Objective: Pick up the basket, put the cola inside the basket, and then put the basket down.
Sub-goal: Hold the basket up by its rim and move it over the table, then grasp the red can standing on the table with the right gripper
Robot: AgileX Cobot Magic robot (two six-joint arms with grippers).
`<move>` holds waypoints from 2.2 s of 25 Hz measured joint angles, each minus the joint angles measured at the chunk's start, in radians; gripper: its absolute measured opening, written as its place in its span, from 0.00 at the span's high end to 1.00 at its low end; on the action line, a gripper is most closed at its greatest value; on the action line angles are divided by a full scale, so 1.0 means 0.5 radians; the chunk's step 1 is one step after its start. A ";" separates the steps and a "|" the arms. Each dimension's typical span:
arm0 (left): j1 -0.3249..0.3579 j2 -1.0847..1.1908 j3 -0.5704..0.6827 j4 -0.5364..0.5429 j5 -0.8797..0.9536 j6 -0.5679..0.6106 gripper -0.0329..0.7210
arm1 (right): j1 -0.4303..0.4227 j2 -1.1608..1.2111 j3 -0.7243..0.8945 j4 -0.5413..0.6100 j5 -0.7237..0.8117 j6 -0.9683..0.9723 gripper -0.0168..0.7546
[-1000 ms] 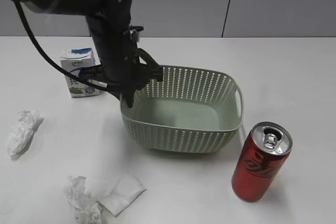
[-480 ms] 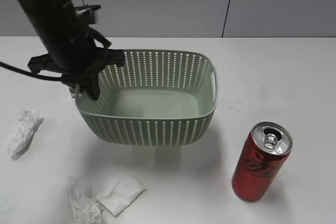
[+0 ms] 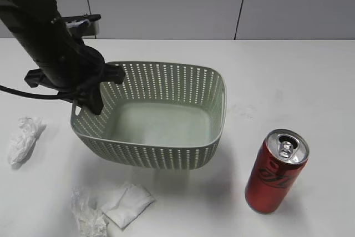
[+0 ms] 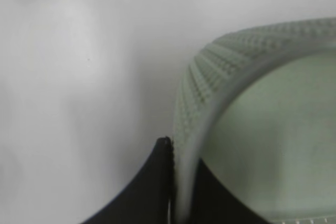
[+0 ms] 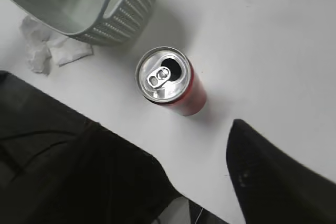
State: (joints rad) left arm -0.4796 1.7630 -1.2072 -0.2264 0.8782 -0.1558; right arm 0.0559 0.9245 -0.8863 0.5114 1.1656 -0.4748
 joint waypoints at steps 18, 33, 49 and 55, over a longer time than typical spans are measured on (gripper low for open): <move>0.000 0.064 0.000 0.000 -0.011 0.040 0.96 | 0.519 1.143 -0.267 -0.557 -0.068 0.076 0.32; 0.000 0.065 0.000 -0.009 -0.006 0.040 0.96 | 0.528 0.986 -0.745 -0.618 0.029 0.101 0.33; 0.000 0.065 0.000 -0.121 0.017 0.000 0.96 | 0.530 -0.408 -0.311 -0.777 -0.166 0.436 0.33; 0.000 0.065 0.000 -0.132 0.035 -0.014 0.96 | 0.530 -1.113 0.243 -1.052 -0.369 0.719 0.33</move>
State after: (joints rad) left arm -0.4796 1.7957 -1.2072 -0.2925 0.8955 -0.1628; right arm 0.3209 0.3677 -0.7649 -0.0147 0.9814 -0.1154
